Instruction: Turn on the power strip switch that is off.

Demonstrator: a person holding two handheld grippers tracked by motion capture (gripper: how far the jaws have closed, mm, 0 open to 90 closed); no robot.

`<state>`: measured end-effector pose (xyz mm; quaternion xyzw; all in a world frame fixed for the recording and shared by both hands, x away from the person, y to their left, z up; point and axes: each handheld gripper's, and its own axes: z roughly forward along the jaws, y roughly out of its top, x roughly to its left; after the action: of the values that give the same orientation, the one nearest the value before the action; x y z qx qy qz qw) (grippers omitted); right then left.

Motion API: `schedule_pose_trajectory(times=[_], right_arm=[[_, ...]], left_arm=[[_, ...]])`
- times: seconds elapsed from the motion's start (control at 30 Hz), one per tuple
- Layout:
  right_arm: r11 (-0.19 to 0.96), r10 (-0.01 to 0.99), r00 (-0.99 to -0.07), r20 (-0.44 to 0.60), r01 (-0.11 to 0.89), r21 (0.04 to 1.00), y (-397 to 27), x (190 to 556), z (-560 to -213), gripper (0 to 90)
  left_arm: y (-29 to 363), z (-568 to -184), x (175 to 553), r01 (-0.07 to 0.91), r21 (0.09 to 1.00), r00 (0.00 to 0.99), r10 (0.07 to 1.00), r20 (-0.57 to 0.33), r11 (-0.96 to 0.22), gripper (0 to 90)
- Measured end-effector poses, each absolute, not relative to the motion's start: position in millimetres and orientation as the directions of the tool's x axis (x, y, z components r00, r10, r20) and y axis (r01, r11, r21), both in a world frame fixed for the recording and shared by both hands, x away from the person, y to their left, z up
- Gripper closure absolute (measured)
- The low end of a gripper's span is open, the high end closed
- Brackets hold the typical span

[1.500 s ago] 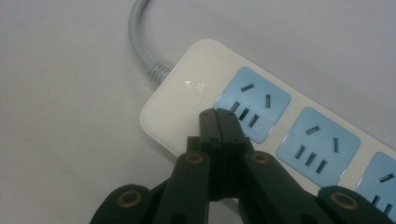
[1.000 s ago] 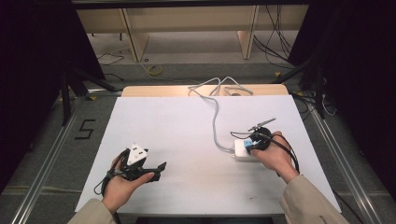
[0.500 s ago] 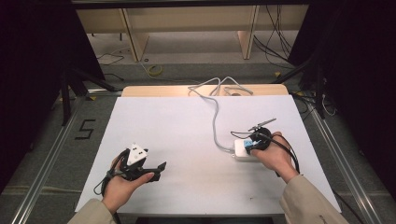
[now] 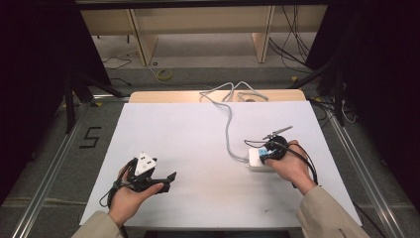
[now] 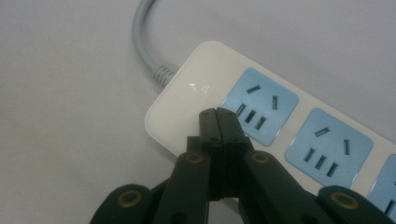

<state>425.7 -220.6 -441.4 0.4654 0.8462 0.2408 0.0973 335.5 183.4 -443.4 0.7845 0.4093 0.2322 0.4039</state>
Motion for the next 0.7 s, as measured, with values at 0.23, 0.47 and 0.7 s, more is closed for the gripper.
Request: schedule_pose_trajectory(times=[0.23,0.47,0.7], right_arm=[[0.462,0.829,-0.558,0.047,0.730,0.504,-220.1,424.9,-441.5,90.0],[0.463,0.832,-0.554,0.026,0.720,0.517,-221.0,424.0,-439.7,90.0],[0.449,0.825,-0.564,0.020,0.678,0.582,-223.9,421.6,-433.2,90.0]], left_arm=[[183.1,-443.6,335.6,0.454,0.825,0.556,0.830,0.034,-0.338,17.8],[183.4,-443.4,335.7,0.455,0.824,0.558,0.829,0.033,-0.339,17.8],[183.3,-443.4,335.8,0.457,0.822,0.556,0.830,0.033,-0.339,17.8]])
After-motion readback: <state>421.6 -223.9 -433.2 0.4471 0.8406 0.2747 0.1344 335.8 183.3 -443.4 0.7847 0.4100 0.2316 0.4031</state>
